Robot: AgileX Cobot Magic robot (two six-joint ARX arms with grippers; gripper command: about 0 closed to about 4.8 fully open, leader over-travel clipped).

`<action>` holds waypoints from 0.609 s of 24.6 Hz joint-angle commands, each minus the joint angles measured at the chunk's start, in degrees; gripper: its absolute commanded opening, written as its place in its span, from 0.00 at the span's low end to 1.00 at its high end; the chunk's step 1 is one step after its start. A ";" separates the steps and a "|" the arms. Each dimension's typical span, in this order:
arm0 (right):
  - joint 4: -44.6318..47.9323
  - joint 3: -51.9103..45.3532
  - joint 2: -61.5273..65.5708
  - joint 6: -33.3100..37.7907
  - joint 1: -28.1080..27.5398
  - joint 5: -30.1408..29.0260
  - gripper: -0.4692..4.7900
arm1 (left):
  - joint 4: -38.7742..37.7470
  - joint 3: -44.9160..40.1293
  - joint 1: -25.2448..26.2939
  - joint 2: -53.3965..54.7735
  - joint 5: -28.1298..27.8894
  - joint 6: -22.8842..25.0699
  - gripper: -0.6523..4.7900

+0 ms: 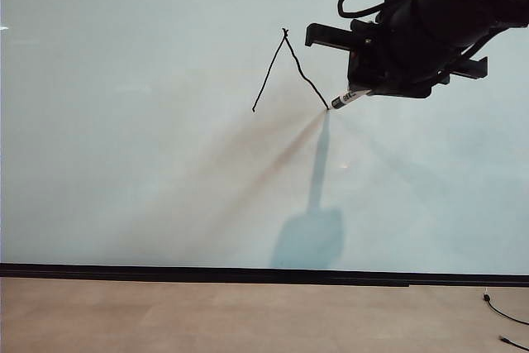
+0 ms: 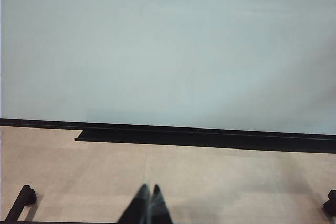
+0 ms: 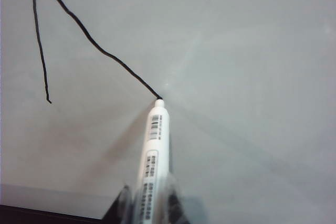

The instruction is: Pick up the pen on the shelf to the right of the whiteboard and write the letter A.

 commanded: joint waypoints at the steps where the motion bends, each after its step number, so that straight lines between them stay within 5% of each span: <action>1: 1.66 0.13 -0.59 0.26 0.20 -1.53 0.08 | 0.48 0.13 0.00 0.02 0.02 0.24 0.11; 8: 2.08 -2.32 -9.70 -10.73 11.80 4.57 0.08 | 0.48 0.13 0.00 0.02 0.04 0.24 0.11; 15: -0.26 3.69 -4.92 -19.43 9.05 -0.72 0.08 | 0.46 0.13 0.00 0.02 0.04 0.24 0.11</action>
